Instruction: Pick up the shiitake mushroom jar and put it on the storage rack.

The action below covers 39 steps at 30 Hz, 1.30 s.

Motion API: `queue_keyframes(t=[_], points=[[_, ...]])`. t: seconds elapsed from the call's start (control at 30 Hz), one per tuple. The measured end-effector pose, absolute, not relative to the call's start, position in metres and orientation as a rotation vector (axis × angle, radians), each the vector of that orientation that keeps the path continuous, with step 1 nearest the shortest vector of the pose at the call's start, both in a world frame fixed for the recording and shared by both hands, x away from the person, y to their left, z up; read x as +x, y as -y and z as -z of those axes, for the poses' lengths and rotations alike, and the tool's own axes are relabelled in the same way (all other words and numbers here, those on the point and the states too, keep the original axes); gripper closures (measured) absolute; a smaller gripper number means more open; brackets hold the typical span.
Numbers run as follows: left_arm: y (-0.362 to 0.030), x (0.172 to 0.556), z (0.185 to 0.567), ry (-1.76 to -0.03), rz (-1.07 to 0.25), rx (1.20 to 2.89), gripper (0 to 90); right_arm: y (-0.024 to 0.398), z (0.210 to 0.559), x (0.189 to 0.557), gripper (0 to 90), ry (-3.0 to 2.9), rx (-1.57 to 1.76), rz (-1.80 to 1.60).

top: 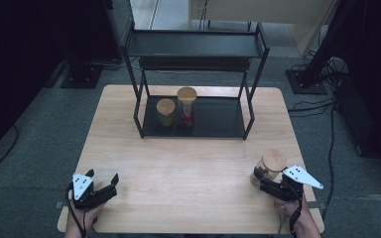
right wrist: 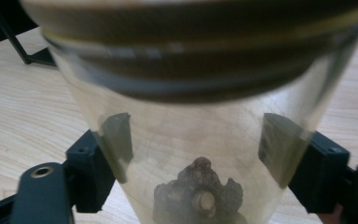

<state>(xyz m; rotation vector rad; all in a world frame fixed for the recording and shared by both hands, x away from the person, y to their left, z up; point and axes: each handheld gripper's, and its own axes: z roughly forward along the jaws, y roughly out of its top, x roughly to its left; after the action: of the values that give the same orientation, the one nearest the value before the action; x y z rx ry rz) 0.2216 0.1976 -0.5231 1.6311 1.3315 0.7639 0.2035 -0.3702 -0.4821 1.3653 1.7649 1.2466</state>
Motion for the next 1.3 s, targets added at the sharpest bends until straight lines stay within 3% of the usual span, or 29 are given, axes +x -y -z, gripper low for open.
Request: queue_keyframes(t=[1.3], points=[[-0.199,0.222,0.523,-1.337,-0.751,1.623,10.6,0.327,0.457,0.242,23.9,-1.754,1.451,-1.165]])
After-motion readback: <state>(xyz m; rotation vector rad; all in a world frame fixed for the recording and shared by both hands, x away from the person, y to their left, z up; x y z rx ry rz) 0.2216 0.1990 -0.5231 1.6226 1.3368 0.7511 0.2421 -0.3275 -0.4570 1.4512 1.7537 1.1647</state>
